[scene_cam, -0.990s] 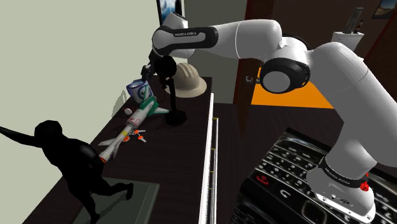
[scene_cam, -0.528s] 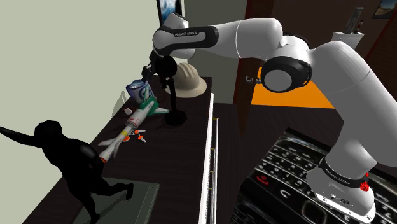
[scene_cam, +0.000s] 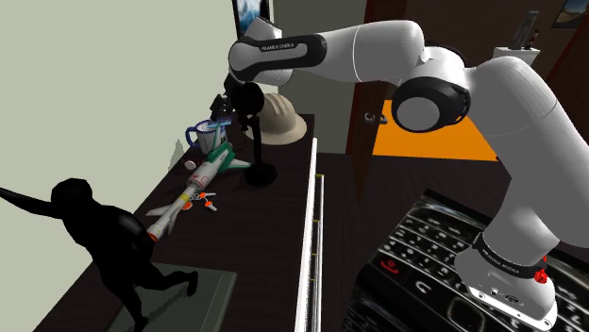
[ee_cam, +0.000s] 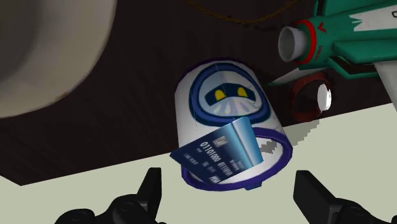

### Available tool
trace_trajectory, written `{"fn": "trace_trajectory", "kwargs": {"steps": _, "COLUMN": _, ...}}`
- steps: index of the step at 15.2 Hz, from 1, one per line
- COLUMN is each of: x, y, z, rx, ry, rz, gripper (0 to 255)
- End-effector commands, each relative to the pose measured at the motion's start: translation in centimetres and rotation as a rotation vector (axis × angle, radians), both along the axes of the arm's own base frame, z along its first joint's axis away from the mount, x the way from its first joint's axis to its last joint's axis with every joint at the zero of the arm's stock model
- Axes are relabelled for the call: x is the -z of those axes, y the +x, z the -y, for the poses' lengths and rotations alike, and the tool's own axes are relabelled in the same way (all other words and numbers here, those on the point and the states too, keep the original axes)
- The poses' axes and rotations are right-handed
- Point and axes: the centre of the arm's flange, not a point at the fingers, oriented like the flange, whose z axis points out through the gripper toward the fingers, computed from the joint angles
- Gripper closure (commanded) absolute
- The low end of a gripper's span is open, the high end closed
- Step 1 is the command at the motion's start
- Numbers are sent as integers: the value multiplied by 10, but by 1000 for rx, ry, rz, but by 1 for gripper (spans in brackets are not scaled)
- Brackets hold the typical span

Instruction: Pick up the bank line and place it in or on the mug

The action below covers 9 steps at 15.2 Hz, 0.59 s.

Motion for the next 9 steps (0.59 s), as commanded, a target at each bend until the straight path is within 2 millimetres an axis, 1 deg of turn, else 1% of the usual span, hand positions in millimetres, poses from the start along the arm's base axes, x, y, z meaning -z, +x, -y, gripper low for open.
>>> {"fn": "trace_trajectory", "kwargs": {"steps": 1, "x": -14, "y": -9, "z": 9, "rx": -1, "ry": -5, "rz": -9, "gripper": 0}}
{"fn": "trace_trajectory", "kwargs": {"steps": 2, "x": -22, "y": -14, "z": 13, "rx": -1, "ry": -5, "rz": -9, "gripper": 0}}
{"fn": "trace_trajectory", "kwargs": {"steps": 9, "x": -22, "y": -14, "z": 13, "rx": -1, "ry": -5, "rz": -9, "gripper": 0}}
